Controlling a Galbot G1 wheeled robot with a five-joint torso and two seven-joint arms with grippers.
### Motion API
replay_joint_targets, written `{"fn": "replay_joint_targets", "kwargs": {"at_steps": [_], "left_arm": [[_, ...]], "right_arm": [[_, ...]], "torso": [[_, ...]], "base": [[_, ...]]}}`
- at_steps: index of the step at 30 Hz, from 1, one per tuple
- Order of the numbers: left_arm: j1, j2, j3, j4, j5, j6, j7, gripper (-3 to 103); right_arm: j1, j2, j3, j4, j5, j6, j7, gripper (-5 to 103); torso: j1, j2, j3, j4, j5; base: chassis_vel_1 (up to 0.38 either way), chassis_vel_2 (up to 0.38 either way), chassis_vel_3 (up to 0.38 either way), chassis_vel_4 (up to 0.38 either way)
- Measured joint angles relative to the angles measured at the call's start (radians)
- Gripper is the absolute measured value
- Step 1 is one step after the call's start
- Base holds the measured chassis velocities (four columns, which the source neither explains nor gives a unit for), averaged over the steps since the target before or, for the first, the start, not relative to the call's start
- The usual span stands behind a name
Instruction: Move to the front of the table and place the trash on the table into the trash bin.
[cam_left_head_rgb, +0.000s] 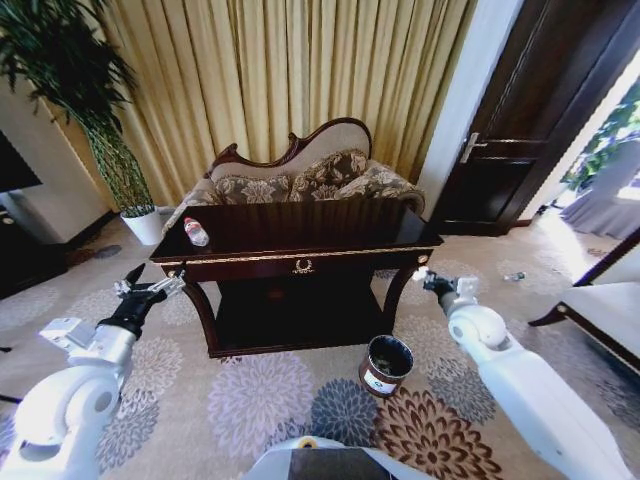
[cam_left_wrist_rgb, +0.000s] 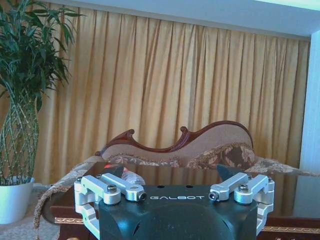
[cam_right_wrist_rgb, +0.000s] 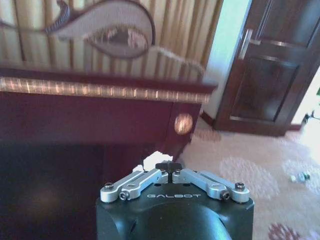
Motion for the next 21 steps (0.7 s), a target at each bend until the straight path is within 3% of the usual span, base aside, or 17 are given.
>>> {"fn": "replay_joint_targets", "kwargs": {"at_steps": [11, 21], "left_arm": [[0.011, -0.01, -0.014, 0.009, 0.005, -0.014, 0.008, 100], [0.027, -0.013, -0.051, 0.025, 0.001, -0.027, 0.021, 100]], "right_arm": [[0.027, 0.102, -0.125, -0.188, -0.122, 0.015, -0.024, 0], [0.042, 0.154, -0.173, -0.341, -0.244, 0.057, -0.058, 0]], "torso": [[0.0, 0.0, 0.0, 0.0002, 0.0], [0.0, 0.0, 0.0, 0.0, 0.0]], "base": [[0.0, 0.0, 0.0, 0.0], [0.0, 0.0, 0.0, 0.0]]}}
